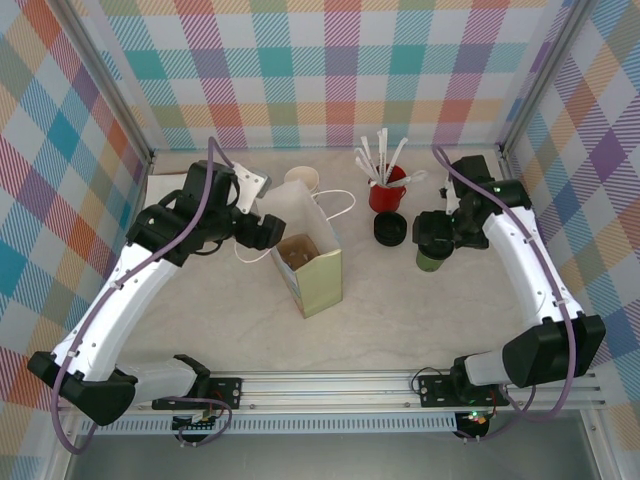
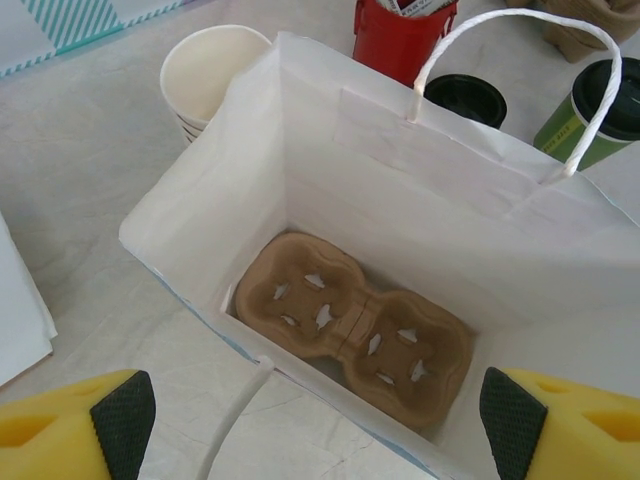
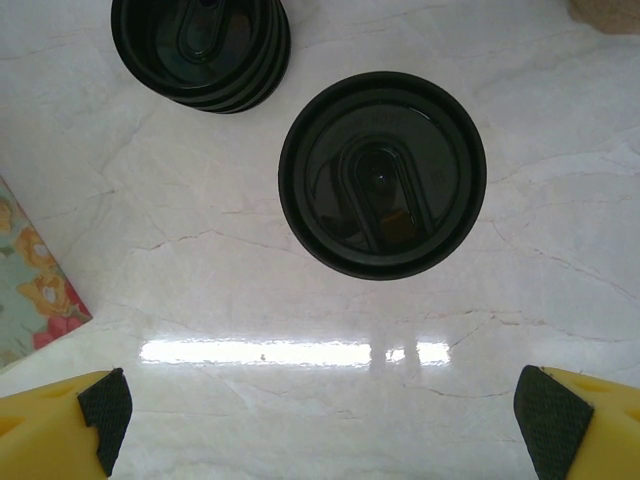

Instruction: Pack the takeout coffee

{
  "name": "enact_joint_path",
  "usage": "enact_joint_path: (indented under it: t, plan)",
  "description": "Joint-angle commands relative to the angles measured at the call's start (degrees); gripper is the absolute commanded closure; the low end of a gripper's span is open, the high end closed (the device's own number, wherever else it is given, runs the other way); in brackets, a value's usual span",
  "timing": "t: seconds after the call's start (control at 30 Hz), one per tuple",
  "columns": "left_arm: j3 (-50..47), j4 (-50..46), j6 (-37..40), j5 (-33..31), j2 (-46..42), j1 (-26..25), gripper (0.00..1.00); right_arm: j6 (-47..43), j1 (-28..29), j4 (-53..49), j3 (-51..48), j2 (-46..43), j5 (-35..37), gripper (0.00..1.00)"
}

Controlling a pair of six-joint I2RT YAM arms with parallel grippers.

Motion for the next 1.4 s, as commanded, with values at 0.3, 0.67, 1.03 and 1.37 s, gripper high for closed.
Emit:
enact_joint_path:
  t: [0.3, 0.67, 1.03, 1.37]
  plan:
    - [-0.8, 1.1, 1.2, 1.2, 0.4, 0.5, 0.14, 1.9, -4.2, 0.0, -4.1, 1.5, -6.0, 0.0]
    - [-1.0, 1.3, 0.9, 1.5, 0.8, 0.5, 0.15, 2.2, -4.2, 0.9, -7.2, 5.2, -3.6, 0.0]
    - [-0.9, 1.2, 0.7, 1.8, 1.1, 0.5, 0.16, 0.6, -4.1, 4.3, -5.0, 13.1, -2.5, 0.0]
    - [-1.2, 0.9, 0.4, 1.4, 1.1, 0.5, 0.16, -1.1, -4.1, 6.9, -3.0, 17.8, -1.0, 0.0]
